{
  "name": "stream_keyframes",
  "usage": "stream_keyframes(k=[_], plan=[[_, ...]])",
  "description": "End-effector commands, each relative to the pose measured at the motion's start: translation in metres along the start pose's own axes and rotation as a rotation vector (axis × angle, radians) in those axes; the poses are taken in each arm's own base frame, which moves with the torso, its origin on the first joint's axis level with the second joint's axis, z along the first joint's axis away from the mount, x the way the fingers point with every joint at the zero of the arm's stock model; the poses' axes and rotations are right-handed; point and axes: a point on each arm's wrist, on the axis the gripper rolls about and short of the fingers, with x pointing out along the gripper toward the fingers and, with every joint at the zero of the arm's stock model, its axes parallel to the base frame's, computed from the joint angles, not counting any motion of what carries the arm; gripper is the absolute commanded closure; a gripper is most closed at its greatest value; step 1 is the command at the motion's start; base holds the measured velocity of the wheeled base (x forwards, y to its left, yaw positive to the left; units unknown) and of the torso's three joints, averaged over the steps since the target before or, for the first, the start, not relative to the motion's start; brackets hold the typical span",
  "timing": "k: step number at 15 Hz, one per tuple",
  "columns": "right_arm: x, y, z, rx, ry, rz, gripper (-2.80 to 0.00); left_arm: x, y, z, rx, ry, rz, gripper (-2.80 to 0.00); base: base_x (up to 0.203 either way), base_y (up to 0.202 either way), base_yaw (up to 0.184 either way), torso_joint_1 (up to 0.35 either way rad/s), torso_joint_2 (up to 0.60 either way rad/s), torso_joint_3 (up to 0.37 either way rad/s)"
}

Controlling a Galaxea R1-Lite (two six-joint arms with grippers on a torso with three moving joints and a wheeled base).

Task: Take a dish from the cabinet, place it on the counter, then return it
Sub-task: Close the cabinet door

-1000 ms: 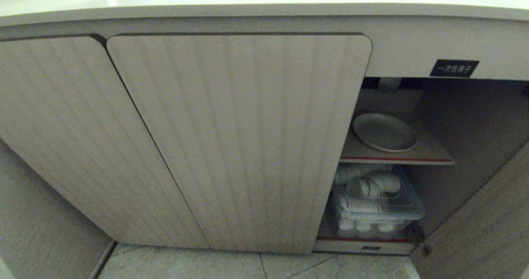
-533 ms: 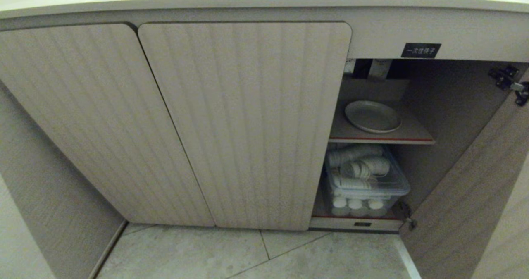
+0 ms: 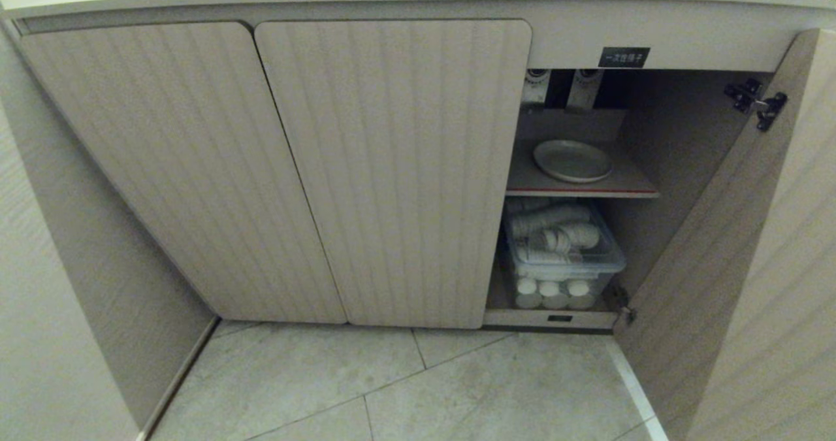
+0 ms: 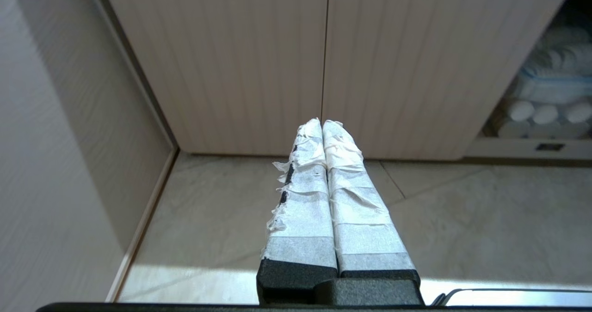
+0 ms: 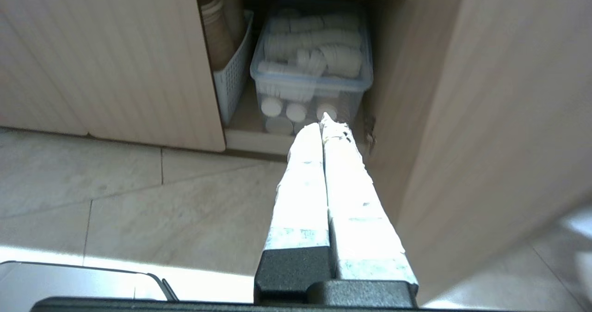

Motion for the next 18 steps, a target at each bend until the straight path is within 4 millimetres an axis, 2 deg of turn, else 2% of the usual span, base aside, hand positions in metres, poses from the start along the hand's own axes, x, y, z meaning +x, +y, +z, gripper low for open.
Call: stream_keyframes(k=[1,5,18], plan=[[0.0001,0.0,0.0002,-0.001,0.0,0.001,0.0,0.0,0.0,0.0,0.0,0.0,0.0,0.0,-0.196,0.0,-0.001,0.002,0.01,0.003],[0.0001,0.0,0.0002,-0.001,0.0,0.001,0.0,0.0,0.0,0.0,0.0,0.0,0.0,0.0,-0.163,0.0,-0.001,0.002,0.0,0.002],[0.0001,0.0,0.0002,-0.001,0.0,0.001,0.0,0.0,0.0,0.0,0.0,0.0,0.0,0.0,0.0,0.0,0.0,0.0,0.0,0.0]])
